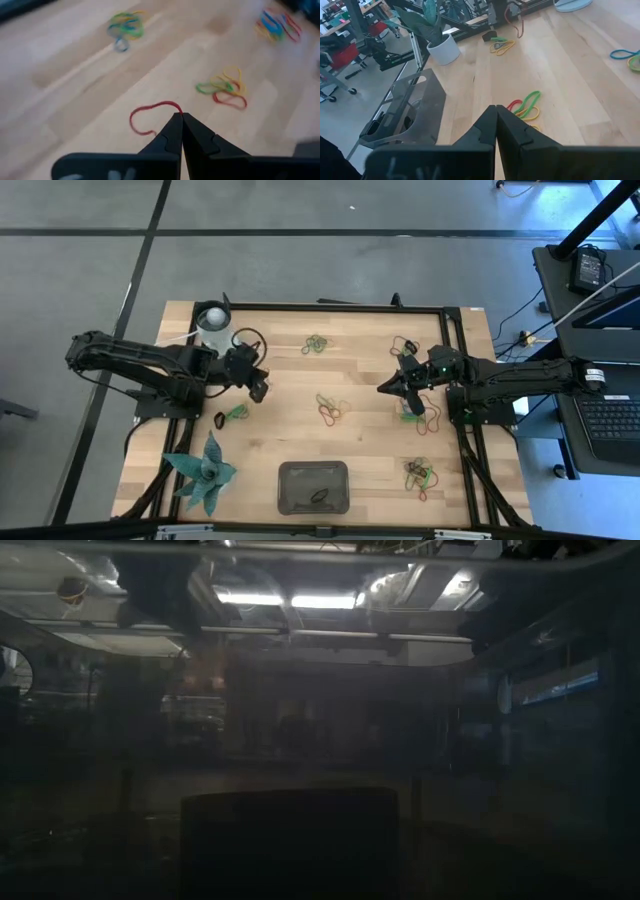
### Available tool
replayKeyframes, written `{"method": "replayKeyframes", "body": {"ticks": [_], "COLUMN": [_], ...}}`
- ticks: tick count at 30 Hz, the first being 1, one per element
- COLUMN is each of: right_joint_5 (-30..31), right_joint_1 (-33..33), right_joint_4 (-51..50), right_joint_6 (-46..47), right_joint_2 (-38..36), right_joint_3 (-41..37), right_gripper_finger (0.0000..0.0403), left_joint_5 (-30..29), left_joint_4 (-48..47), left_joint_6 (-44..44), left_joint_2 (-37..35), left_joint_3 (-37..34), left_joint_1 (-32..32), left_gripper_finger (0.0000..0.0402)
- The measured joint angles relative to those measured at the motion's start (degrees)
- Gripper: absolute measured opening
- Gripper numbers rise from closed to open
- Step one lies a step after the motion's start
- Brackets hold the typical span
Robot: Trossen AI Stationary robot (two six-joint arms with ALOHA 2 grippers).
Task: Pick and place rubber bands into bin
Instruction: Put the red rubber band into the black bin
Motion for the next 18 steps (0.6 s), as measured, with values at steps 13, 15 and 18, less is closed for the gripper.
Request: {"method": "replayKeyframes", "body": {"ticks": [13, 15, 18], "right_joint_5": [0.03, 0.04, 0.04], "right_joint_1": [0.0, 0.0, 0.0], "right_joint_4": [-0.02, -0.13, -0.23], "right_joint_6": [7.79, 8.82, 8.76], "right_joint_2": [0.0, 0.0, 0.0], "right_joint_3": [0.02, 0.02, 0.02], "right_gripper_finger": [0.0012, 0.0012, 0.0012], "left_joint_5": [2.8, 2.48, 0.81], "left_joint_4": [8.31, 7.1, 1.37], "left_joint_6": [18.76, 20.64, 22.04], "left_joint_2": [2.03, 4.44, 9.9], "left_joint_3": [5.74, 9.97, 17.87], "left_joint_1": [-6.96, -9.22, -12.25], "left_gripper_finger": [0.0002, 0.0002, 0.0002]}}
